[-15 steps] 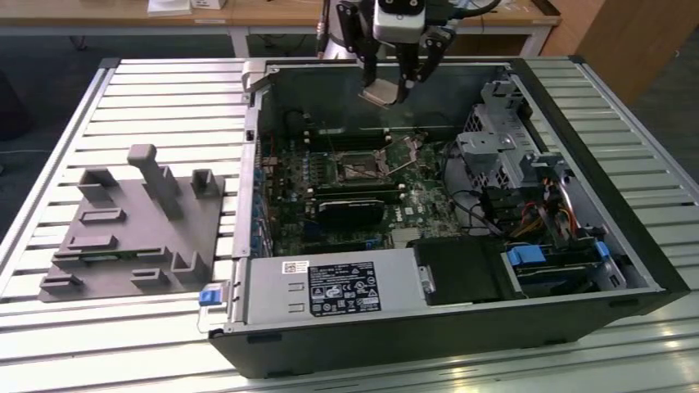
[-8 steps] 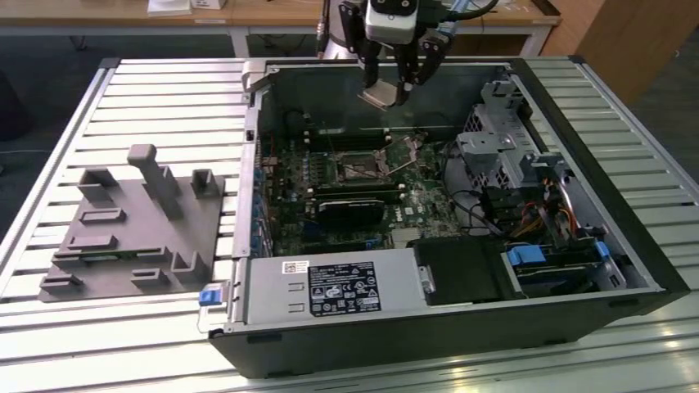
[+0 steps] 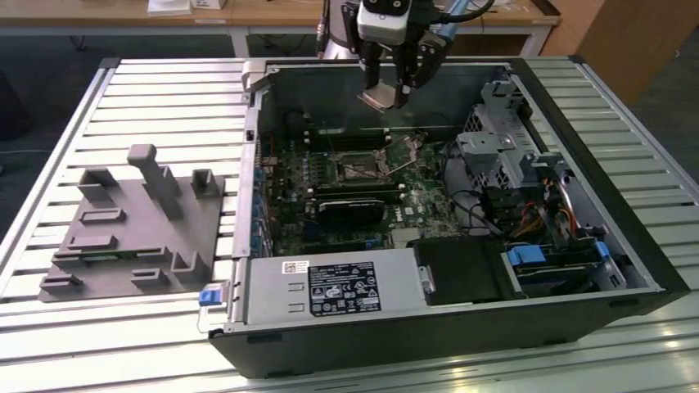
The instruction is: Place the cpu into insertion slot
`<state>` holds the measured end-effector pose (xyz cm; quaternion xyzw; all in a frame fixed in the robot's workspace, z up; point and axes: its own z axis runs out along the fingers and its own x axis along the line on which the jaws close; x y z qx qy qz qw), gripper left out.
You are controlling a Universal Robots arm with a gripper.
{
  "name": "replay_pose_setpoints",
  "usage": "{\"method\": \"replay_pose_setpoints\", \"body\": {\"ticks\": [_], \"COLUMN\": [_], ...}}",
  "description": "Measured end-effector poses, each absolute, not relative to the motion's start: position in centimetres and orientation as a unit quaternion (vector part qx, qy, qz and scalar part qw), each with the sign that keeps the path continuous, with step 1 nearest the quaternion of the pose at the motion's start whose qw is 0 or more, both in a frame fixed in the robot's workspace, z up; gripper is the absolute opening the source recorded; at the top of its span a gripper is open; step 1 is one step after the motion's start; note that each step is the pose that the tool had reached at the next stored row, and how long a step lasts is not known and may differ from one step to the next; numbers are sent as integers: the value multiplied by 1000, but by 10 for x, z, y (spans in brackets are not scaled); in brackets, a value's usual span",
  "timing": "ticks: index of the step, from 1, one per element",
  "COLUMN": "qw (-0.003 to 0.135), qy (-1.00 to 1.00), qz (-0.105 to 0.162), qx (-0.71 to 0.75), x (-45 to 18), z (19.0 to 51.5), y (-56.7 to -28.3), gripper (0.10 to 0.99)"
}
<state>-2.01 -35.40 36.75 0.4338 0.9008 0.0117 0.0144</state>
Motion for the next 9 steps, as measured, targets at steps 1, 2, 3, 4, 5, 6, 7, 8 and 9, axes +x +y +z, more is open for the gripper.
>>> {"method": "replay_pose_setpoints", "body": {"ticks": [1, 2, 3, 4, 5, 6, 7, 8, 9], "qw": [15, 15, 15, 15, 16, 16, 16, 17, 17], "qy": [899, 897, 895, 892, 890, 888, 885, 883, 880], "qz": [11, 10, 9, 9, 8, 7, 6, 5, 4], "qx": [438, 442, 447, 451, 455, 460, 465, 469, 474], "x": [-20, -20, -20, -20, -20, -20, -20, -20, -20], "z": [367, 367, 367, 367, 366, 366, 366, 366, 365], "y": [-354, -354, -354, -354, -354, -354, -354, -354, -354], "gripper": [537, 537, 537, 537, 537, 537, 537, 537, 537]}}
